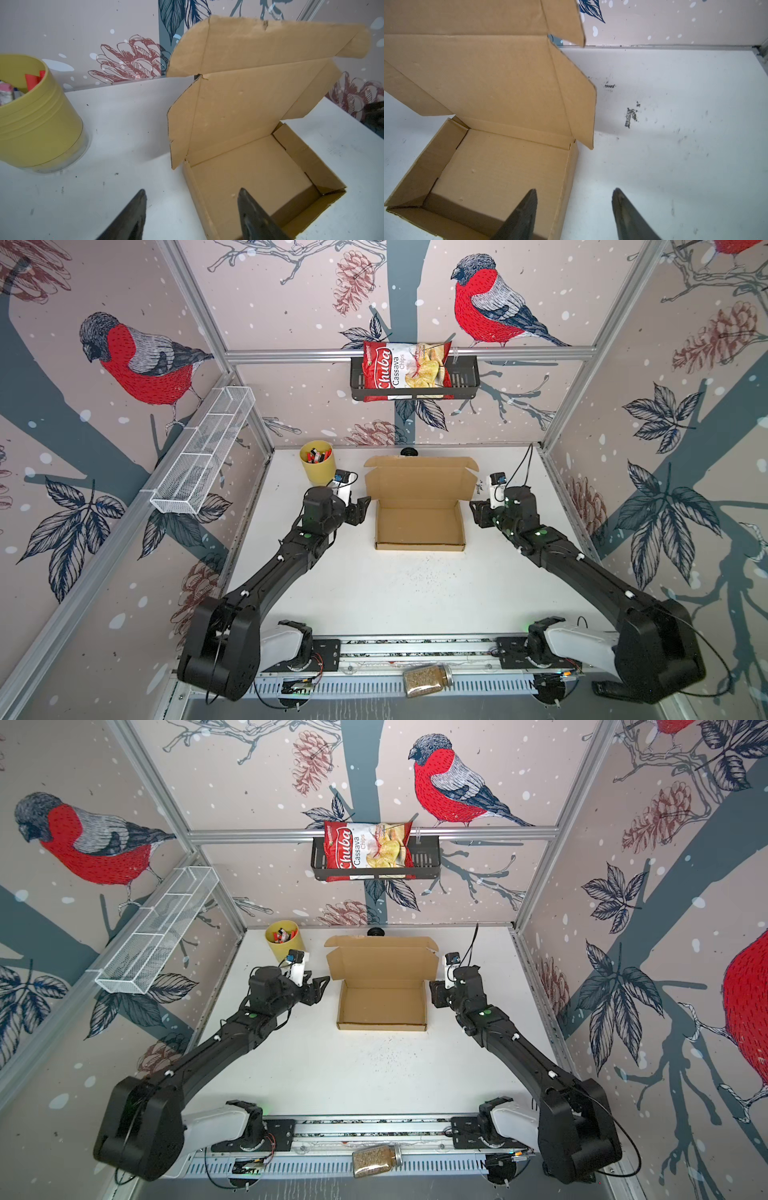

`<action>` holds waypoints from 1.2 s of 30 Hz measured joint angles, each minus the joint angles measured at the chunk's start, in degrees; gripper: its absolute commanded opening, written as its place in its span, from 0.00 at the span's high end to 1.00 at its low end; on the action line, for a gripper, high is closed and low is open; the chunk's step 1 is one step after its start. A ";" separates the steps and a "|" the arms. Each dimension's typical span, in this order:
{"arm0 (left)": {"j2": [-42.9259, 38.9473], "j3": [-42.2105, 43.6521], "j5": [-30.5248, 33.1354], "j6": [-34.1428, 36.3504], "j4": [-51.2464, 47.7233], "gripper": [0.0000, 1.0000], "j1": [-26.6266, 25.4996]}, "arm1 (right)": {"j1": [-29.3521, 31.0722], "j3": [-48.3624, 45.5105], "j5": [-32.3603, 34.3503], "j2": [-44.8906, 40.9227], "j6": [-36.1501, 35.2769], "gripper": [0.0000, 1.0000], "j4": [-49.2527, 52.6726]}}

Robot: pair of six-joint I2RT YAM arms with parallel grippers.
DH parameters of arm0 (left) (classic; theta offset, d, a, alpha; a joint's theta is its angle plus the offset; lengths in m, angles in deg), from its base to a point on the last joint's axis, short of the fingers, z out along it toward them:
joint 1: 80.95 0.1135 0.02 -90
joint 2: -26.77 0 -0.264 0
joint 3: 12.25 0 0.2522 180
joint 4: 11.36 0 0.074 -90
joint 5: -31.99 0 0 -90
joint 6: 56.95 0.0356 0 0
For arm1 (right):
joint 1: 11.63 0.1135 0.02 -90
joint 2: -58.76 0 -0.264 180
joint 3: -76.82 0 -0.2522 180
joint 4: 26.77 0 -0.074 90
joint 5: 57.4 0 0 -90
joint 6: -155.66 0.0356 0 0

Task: Fold the paper box

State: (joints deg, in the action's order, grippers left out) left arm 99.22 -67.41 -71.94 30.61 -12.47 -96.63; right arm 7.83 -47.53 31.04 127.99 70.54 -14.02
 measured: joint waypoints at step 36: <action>21.73 -18.40 -20.92 14.36 0.28 0.67 4.70 | -4.90 14.91 -20.68 18.25 -15.43 0.68 -3.08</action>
State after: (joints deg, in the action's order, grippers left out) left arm 120.94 -85.82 -92.86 44.97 -12.19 -91.93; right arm 2.93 -32.63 10.36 146.24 55.11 -17.10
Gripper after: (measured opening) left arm 0.353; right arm 0.342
